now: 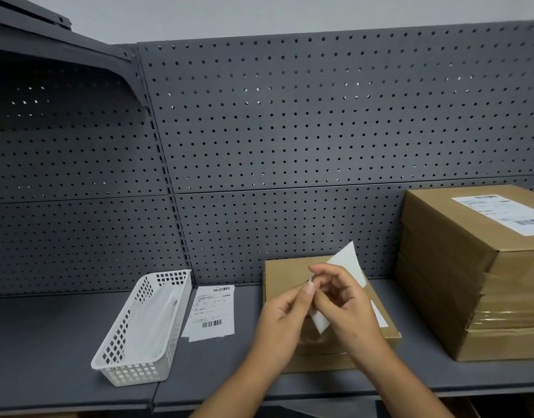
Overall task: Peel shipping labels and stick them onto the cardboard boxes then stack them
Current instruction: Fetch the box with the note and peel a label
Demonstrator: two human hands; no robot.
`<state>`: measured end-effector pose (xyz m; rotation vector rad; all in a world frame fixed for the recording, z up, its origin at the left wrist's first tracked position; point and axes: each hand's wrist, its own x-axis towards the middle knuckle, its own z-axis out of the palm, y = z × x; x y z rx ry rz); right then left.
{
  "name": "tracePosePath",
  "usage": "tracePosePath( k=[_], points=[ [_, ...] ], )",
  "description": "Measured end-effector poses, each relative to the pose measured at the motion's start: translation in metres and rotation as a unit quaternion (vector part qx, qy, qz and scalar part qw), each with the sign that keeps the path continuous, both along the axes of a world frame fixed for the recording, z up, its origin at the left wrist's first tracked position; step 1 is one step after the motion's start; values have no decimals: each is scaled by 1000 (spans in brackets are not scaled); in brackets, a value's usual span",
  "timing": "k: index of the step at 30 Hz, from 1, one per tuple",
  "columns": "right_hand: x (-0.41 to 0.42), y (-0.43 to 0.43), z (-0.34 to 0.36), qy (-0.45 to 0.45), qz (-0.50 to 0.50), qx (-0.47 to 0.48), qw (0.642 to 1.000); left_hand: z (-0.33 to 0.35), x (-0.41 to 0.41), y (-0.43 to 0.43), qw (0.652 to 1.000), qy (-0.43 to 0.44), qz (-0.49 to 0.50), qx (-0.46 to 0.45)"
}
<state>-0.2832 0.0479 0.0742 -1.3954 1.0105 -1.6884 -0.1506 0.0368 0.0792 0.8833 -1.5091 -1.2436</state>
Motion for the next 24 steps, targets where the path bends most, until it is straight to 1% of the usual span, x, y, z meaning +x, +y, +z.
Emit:
tracePosePath(
  k=[4, 6, 10, 12, 15, 17, 19, 20, 21, 22, 24],
  points=[
    [0, -1, 0, -17, -17, 3, 1000, -5, 0, -8, 998, 40, 31, 49],
    [-4, -2, 1, -33, -47, 9, 998, -6, 5, -13, 995, 61, 46, 68],
    [-32, -7, -3, -93, -122, 39, 987, -9, 19, -25, 987, 79, 96, 101],
    [-44, -8, -6, -103, -141, 46, 983, -10, 23, -28, 984, 90, 103, 111],
    [-39, -7, -5, -105, -104, 68, 987, -8, 17, -25, 985, 90, 98, 112],
    [-27, -7, -4, -100, -72, 131, 984, -8, 9, -21, 986, 82, 91, 111],
    [-22, -6, -9, -36, -51, 186, 980, -8, 3, -19, 989, 72, 78, 102],
    [-21, -6, -12, 7, -44, 195, 980, -8, 1, -17, 990, 72, 72, 96],
    [-19, -5, -14, 32, -36, 190, 981, -8, 0, -18, 990, 74, 67, 95],
    [-17, -4, -15, 29, -32, 180, 983, -7, -1, -18, 990, 79, 66, 98],
    [-16, -4, -15, -14, -35, 168, 985, -5, -1, -18, 987, 96, 64, 113]
  ],
)
